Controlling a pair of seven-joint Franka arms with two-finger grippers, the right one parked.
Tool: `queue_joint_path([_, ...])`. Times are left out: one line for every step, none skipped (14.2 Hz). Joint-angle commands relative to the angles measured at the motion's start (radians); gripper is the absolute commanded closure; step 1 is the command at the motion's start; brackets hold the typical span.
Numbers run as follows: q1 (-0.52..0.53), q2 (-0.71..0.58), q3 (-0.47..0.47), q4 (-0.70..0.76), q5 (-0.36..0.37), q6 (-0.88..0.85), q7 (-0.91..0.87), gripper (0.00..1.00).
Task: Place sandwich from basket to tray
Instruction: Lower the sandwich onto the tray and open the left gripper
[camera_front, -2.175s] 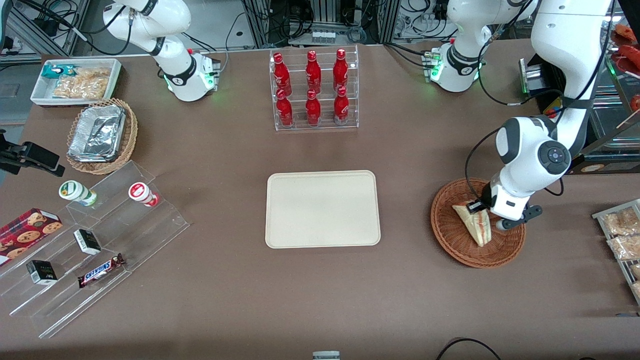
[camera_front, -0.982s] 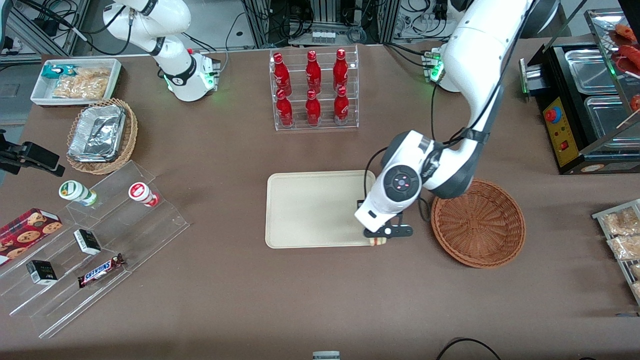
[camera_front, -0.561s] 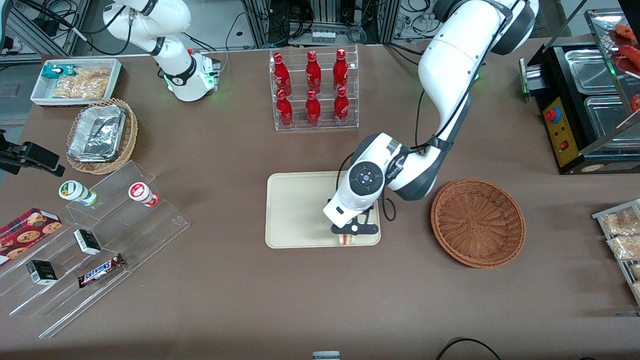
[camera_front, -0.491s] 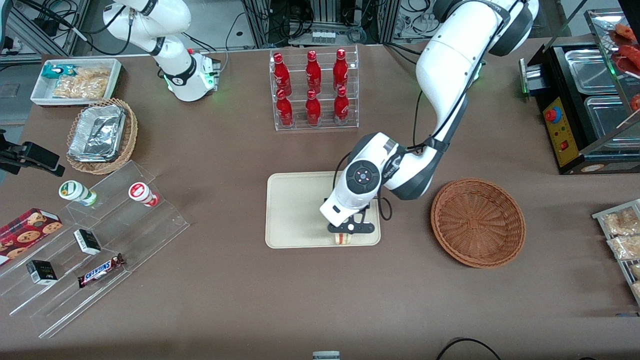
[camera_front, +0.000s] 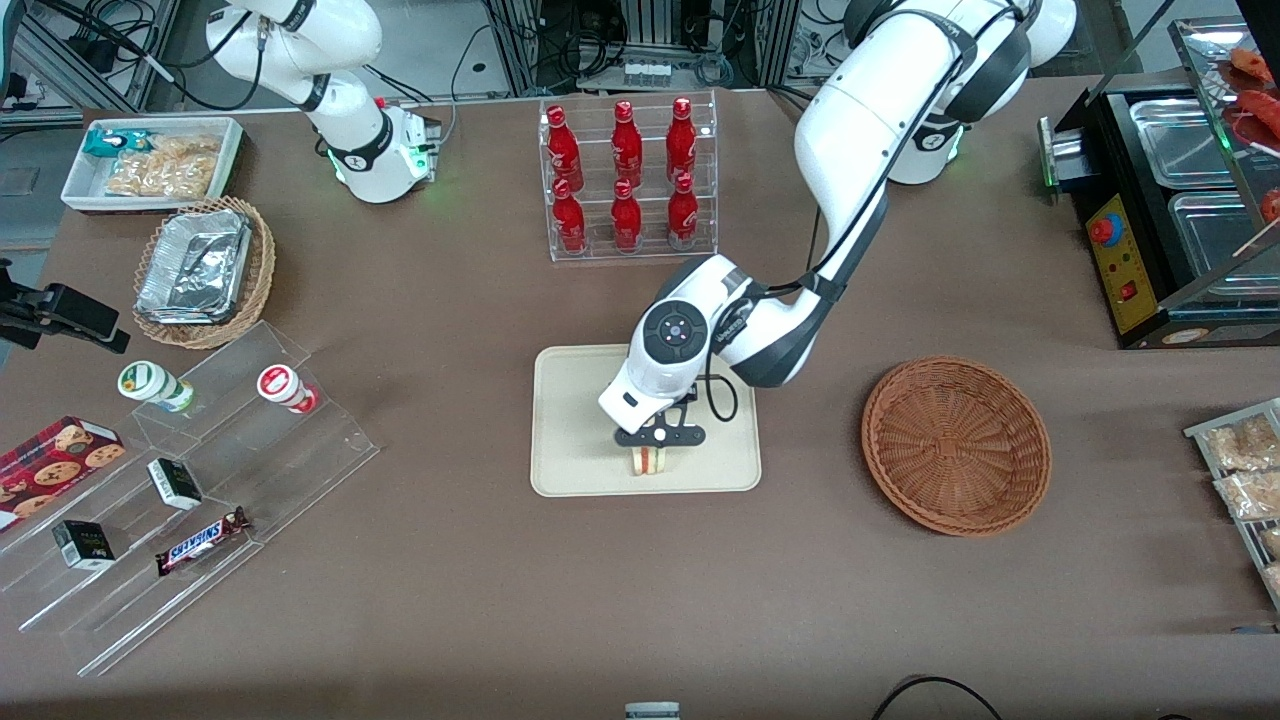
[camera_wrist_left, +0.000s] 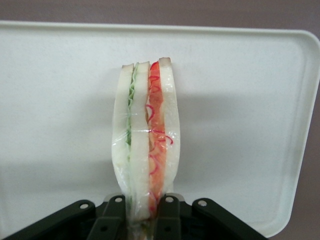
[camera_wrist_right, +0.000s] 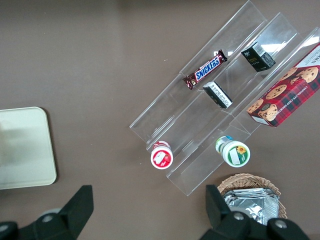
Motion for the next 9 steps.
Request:
queue_joint_path([-0.016,0.005,0.006,0.027,0.006,-0.014,-0.024,0.94])
queue_joint_path([-0.029,0.002,0.007,0.016,0.008,-0.014,-0.024,0.94])
queue_joint_path([-0.033,0.001,0.007,0.000,0.011,-0.011,-0.027,0.94])
queue_joint_path([-0.034,0.001,0.007,-0.005,0.014,-0.010,-0.034,0.92])
queue_joint_path([-0.034,0.004,0.007,-0.005,0.015,-0.007,-0.032,0.87])
queue_joint_path([-0.034,0.005,0.007,-0.005,0.015,-0.004,-0.031,0.79])
queue_joint_path([-0.034,0.005,0.007,-0.007,0.015,-0.005,-0.029,0.60])
queue_joint_path([-0.033,0.004,0.007,-0.007,0.015,-0.005,-0.026,0.32])
queue_joint_path([-0.030,0.001,0.009,-0.005,0.012,-0.004,-0.023,0.00])
